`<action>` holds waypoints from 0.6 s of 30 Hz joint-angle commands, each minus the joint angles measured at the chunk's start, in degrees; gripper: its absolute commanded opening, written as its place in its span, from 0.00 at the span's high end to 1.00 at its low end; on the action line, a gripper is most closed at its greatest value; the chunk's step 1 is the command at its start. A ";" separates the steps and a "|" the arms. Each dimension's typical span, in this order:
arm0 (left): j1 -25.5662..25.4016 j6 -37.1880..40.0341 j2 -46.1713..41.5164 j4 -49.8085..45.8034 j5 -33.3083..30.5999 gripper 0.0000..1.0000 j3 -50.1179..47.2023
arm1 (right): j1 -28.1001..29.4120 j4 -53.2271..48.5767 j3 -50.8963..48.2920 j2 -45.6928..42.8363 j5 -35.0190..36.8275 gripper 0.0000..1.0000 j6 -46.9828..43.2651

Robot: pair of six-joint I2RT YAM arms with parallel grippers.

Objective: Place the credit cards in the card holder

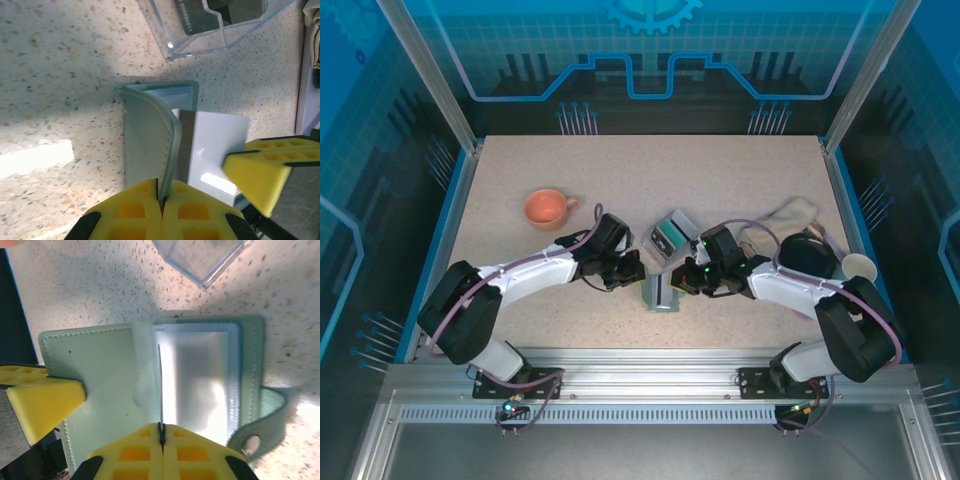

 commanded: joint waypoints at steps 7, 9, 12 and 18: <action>4.60 5.58 -1.95 -0.03 2.49 1.00 -7.17 | -0.63 -10.39 3.40 -1.63 5.84 1.00 -6.61; 4.70 5.67 -1.33 1.10 2.78 1.00 -8.14 | -0.61 -10.91 4.00 -1.27 5.83 1.00 -7.23; 4.79 6.38 -1.50 0.65 0.74 1.00 -9.75 | -0.20 -12.39 4.76 -0.61 7.12 1.00 -7.99; 4.96 8.43 0.93 0.53 0.47 0.99 -9.88 | -0.11 -13.19 5.24 -0.11 7.74 1.00 -8.48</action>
